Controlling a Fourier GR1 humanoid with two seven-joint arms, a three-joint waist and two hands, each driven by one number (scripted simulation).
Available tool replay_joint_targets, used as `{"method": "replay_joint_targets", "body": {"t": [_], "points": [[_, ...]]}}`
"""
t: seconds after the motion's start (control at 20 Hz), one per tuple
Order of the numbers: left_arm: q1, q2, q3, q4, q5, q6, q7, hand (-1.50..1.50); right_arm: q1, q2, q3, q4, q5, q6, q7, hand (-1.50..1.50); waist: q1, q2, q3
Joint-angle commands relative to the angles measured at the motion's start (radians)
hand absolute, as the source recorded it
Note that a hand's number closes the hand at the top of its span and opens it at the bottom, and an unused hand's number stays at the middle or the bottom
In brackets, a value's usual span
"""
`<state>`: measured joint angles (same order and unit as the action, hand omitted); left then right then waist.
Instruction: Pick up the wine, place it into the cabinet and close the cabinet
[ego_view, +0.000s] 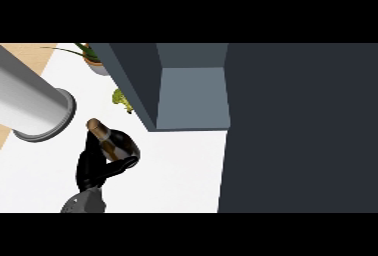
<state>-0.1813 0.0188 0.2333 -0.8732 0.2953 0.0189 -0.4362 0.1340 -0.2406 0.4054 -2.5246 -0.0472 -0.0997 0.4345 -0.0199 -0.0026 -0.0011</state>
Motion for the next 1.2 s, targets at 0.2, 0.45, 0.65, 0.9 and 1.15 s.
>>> {"method": "replay_joint_targets", "body": {"t": [0.2, 0.45, 0.65, 0.9, 1.15], "points": [[-0.035, -0.018, -0.007, 0.085, 0.058, -0.038, -0.052, -1.50, 0.088, -0.048, -0.017, -0.299, -0.064, 0.005, 0.120, -1.50, -0.004, -0.002, 0.000], [-0.092, -0.018, -0.061, 0.144, 0.067, -0.002, -0.107, -1.50, 0.052, -0.020, -0.024, -0.223, -0.049, 0.006, 0.084, -1.50, 0.003, 0.000, 0.000], [-0.125, -0.019, -0.036, 0.174, 0.092, -0.003, -0.109, 1.50, 0.031, -0.046, -0.078, -0.267, -0.114, 0.013, 0.139, -1.50, 0.001, 0.001, 0.000], [-0.165, -0.019, -0.060, 0.203, 0.041, 0.081, -0.144, 1.50, 0.080, -0.033, -0.026, -0.248, -0.072, 0.020, 0.079, -1.50, -0.006, 0.000, 0.001], [-0.055, 0.009, -0.071, 0.158, 0.037, -0.090, -0.240, 1.50, 0.047, -0.030, -0.084, -0.211, -0.093, 0.026, 0.085, -1.50, 0.009, 0.001, 0.001]]}}
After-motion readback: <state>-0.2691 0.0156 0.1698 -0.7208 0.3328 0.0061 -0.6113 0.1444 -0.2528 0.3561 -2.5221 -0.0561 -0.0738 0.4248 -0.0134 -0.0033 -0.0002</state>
